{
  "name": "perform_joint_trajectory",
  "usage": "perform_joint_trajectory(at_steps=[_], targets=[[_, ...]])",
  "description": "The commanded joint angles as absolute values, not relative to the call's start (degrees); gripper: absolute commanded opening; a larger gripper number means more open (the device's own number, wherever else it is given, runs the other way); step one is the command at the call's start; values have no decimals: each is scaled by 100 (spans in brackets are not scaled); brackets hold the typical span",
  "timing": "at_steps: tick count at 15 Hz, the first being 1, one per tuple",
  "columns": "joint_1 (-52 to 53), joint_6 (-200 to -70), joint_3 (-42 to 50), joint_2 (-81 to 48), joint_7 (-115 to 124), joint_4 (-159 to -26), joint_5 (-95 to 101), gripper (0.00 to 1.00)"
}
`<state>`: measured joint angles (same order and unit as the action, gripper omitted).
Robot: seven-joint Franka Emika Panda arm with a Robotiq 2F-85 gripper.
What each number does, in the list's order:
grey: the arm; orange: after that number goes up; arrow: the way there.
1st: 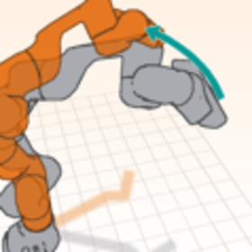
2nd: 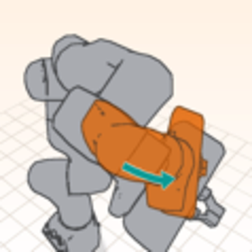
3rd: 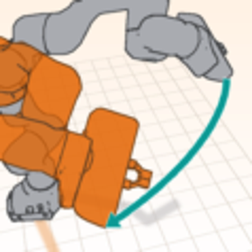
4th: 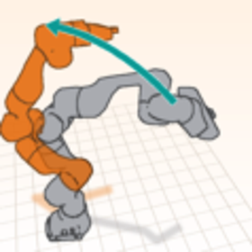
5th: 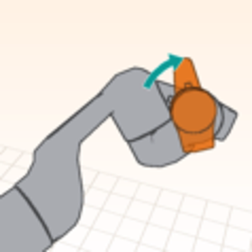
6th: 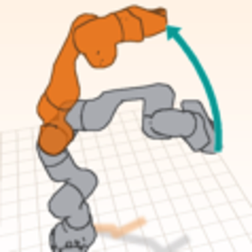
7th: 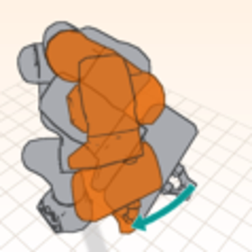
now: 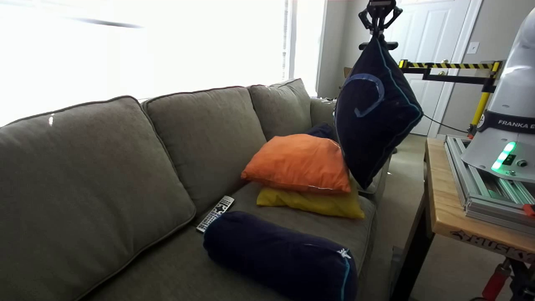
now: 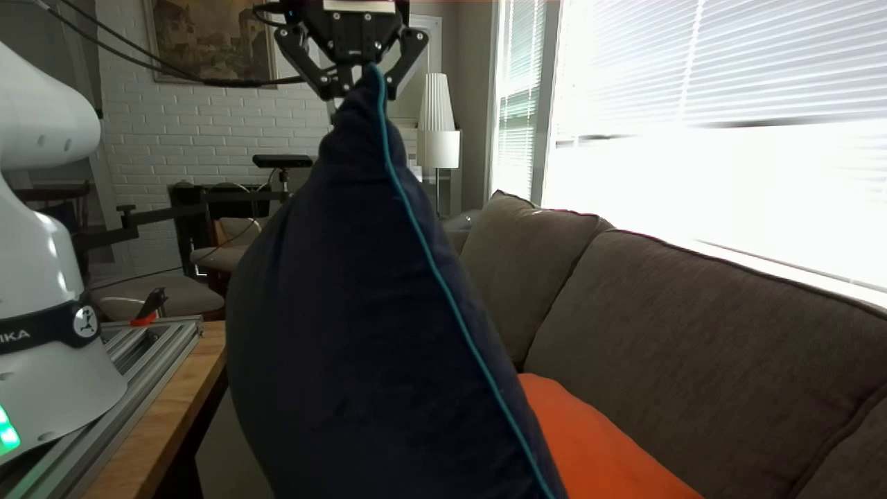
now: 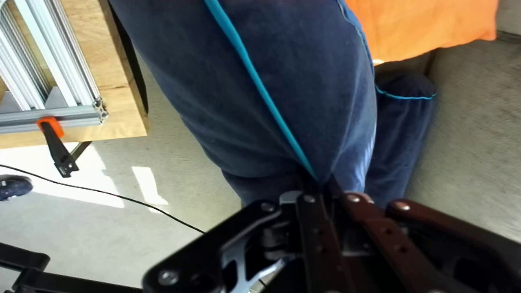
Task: Put the blue pillow on the orange pillow
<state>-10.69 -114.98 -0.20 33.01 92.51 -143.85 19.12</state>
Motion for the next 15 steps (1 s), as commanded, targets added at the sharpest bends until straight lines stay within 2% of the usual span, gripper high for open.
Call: perform_joint_trajectory(at_steps=[1, 9, 15], targets=[[-1127, -11140, -117, 3204, 9118, -13614, 1715, 2], [-1389, -10479, -61, 3016, 9208, -12729, 2016, 2], [-1430, -10658, -88, 2468, 9422, -12245, 1927, 2]])
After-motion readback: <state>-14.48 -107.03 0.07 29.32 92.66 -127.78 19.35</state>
